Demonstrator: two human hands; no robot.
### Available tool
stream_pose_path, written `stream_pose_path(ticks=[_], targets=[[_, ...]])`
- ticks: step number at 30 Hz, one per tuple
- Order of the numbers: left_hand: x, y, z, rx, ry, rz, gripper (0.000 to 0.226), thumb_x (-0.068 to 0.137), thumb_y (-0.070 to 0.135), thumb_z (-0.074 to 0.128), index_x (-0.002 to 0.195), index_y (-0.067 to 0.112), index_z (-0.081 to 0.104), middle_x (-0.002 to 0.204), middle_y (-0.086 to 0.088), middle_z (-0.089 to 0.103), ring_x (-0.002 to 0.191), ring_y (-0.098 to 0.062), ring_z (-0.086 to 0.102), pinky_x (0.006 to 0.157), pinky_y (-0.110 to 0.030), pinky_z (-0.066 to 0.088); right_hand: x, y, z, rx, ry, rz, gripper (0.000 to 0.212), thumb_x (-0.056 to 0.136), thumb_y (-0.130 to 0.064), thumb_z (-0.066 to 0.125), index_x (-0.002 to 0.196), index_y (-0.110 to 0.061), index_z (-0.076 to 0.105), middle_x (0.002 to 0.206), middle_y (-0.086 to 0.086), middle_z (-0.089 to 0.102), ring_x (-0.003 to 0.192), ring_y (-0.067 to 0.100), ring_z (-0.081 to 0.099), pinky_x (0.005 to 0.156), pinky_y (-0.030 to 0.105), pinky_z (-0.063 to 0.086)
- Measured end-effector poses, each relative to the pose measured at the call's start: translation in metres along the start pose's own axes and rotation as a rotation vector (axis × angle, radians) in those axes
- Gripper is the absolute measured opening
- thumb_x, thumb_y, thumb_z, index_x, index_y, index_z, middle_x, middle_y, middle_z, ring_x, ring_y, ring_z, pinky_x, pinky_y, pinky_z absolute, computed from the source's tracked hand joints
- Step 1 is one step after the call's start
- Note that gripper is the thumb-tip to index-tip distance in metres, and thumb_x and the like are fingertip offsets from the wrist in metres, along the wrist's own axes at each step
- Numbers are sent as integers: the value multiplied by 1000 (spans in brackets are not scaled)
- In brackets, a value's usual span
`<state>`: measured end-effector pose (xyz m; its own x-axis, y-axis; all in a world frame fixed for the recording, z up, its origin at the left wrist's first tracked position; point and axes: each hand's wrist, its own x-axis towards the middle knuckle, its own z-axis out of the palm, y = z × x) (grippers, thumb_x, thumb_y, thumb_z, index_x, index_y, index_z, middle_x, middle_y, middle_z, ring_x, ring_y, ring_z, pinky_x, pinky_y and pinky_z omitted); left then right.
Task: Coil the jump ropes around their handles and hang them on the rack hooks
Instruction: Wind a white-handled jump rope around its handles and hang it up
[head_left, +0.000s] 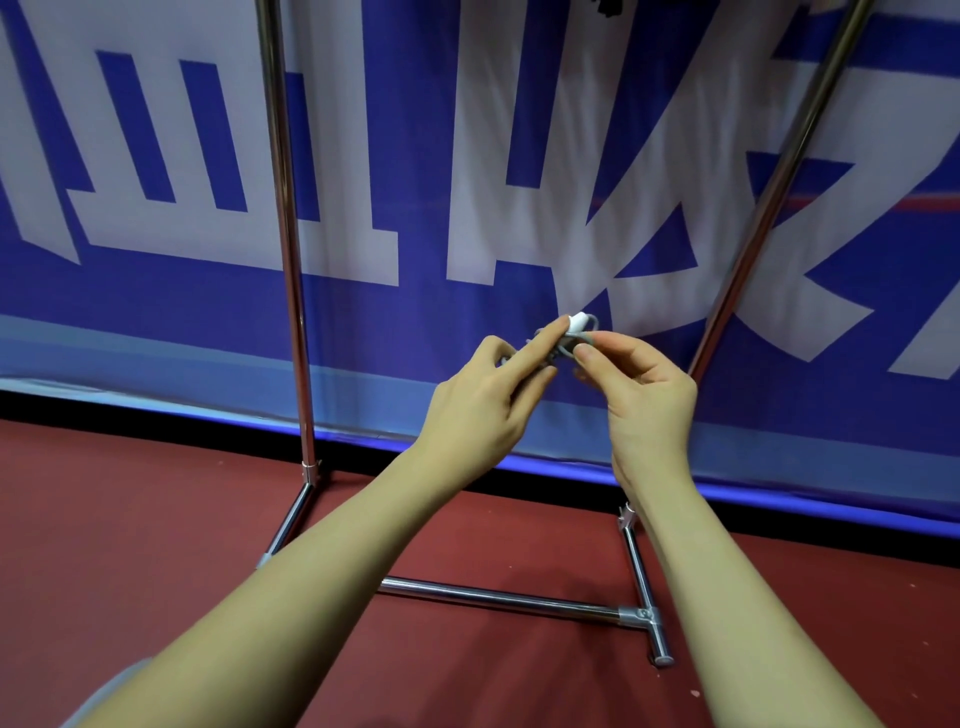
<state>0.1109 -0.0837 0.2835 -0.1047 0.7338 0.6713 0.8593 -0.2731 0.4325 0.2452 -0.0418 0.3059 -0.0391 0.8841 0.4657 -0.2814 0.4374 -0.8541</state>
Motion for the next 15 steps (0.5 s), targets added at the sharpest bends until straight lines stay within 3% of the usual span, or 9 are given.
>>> stream_pose_path(ticks=[4, 9, 12, 15], targets=[[-2, -1, 3, -42, 23, 23, 48, 94, 51, 30, 142, 52, 29, 92, 3, 47, 67, -19, 49, 57, -37, 49, 3, 2, 1, 112, 15, 65, 26, 82, 9, 67, 93, -12, 57, 87, 4, 69, 82, 10, 68, 82, 25, 52], [-3, -5, 3, -139, 14, 49, 47, 96, 48, 34, 142, 51, 24, 89, 3, 48, 70, -19, 49, 65, -44, 50, 7, 7, -3, 122, -88, 158, 18, 85, 1, 64, 99, -12, 66, 90, 0, 73, 88, 10, 68, 81, 21, 50], [-3, -4, 3, -150, 14, 58, 48, 96, 47, 34, 143, 50, 23, 90, 2, 49, 70, -20, 50, 65, -45, 50, 9, 10, -6, 81, -152, 165, 16, 88, -5, 62, 97, -17, 69, 90, -5, 74, 92, 11, 64, 80, 25, 45], [-4, -2, 3, -92, 32, 71, 45, 97, 47, 33, 141, 49, 27, 92, 1, 51, 68, -19, 49, 60, -41, 50, 10, 14, -8, 57, -172, 178, 15, 90, -9, 61, 98, -17, 71, 97, 1, 73, 94, 14, 61, 79, 29, 42]])
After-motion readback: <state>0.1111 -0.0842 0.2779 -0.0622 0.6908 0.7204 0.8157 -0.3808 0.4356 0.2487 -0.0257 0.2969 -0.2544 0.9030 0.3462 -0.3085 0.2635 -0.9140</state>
